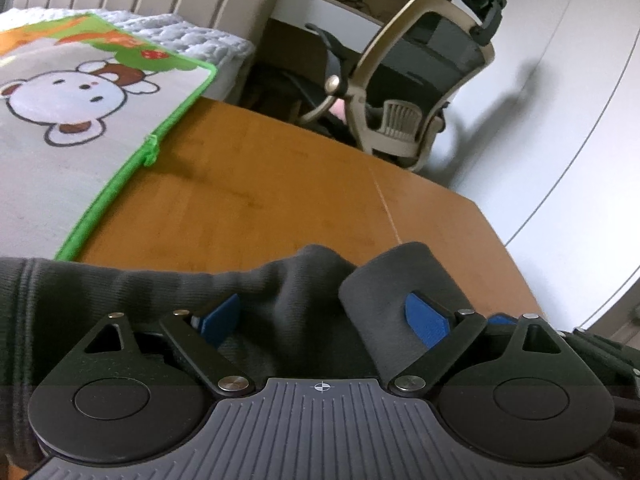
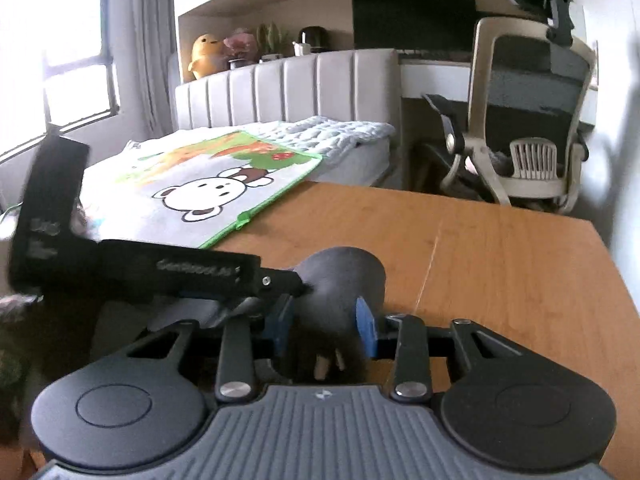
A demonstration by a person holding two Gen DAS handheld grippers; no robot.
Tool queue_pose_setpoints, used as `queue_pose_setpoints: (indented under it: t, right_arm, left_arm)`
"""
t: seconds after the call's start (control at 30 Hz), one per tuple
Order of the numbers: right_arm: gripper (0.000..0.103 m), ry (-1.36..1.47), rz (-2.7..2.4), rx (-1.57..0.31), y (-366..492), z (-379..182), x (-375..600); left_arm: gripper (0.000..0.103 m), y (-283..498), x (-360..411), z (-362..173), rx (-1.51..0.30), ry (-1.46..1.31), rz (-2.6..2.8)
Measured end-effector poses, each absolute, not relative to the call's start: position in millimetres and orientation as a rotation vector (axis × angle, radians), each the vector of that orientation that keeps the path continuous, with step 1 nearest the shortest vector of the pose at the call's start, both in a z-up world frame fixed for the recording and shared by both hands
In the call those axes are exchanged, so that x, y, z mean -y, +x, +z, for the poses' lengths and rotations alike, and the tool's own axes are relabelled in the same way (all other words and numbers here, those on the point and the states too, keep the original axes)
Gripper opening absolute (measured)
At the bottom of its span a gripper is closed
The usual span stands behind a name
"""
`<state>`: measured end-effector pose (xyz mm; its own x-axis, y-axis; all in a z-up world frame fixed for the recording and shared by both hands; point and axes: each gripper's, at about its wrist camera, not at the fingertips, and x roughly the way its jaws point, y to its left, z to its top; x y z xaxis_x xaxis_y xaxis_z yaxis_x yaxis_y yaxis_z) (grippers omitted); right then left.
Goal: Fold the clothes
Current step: 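Roll the sweatpants further toward the waistband with the right gripper while the left gripper steadies it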
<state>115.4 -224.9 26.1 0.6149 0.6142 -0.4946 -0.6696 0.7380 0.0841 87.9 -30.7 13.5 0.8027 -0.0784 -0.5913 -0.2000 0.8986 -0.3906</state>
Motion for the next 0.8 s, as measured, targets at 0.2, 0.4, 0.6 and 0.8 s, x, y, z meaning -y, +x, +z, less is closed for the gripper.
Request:
queue_pose_setpoints:
  t: [0.2, 0.4, 0.6, 0.8]
  right_arm:
    - [0.038, -0.253, 0.754, -0.482, 102.0, 14.5, 209.2]
    - [0.049, -0.224, 0.772, -0.473, 97.1, 16.8, 218.4]
    - [0.065, -0.042, 0.730, -0.575, 121.0, 6.0, 238.3]
    - [0.045, -0.063, 0.694, -0.576, 127.2, 0.1, 238.9]
  left_arm:
    - [0.091, 81.8, 33.3, 23.8, -0.611, -0.440, 0.079]
    - [0.093, 87.5, 43.4, 20.5, -0.628, -0.346, 0.103]
    - [0.094, 90.3, 40.5, 11.1, -0.650, -0.368, 0.107]
    - [0.094, 91.0, 39.7, 12.1, -0.665, -0.381, 0.103]
